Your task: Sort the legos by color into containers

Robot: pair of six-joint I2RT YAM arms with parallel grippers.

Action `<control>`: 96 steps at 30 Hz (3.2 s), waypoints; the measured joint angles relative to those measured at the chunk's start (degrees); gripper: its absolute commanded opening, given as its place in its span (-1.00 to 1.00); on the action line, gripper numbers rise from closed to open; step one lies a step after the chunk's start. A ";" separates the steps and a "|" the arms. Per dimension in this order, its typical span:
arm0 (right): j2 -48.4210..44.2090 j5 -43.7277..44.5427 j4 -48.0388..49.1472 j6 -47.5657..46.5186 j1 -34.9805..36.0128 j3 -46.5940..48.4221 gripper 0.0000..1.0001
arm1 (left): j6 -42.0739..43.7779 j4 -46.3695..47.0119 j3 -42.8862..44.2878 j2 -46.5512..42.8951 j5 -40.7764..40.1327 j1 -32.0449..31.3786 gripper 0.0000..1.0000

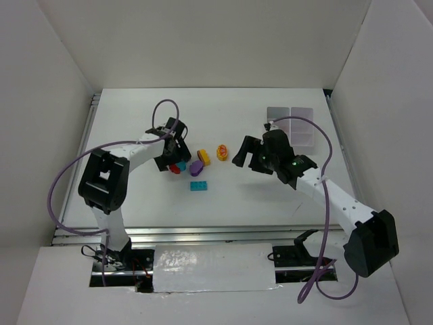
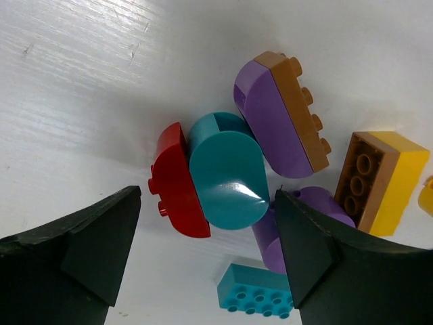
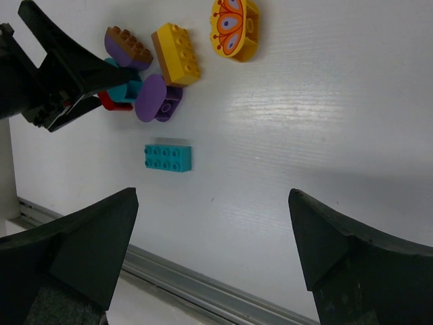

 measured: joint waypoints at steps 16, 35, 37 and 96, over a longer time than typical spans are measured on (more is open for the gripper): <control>-0.92 -0.79 0.46 -0.98 0.00 -2.16 0.99 | 0.22 1.99 -1.14 2.84 -1.27 -0.59 -1.00; -8.07 -13.90 6.43 7.23 0.28 -1.29 0.93 | 28.26 21.51 -18.36 -38.34 11.67 -24.06 -1.00; -8.09 -13.73 5.77 8.02 1.16 0.74 0.88 | 31.15 22.08 -18.97 -38.71 12.76 -28.06 -1.00; -26.38 -61.94 22.23 -11.26 -2.16 -7.65 -1.00 | 27.93 16.72 -11.43 -49.94 35.58 -32.85 0.88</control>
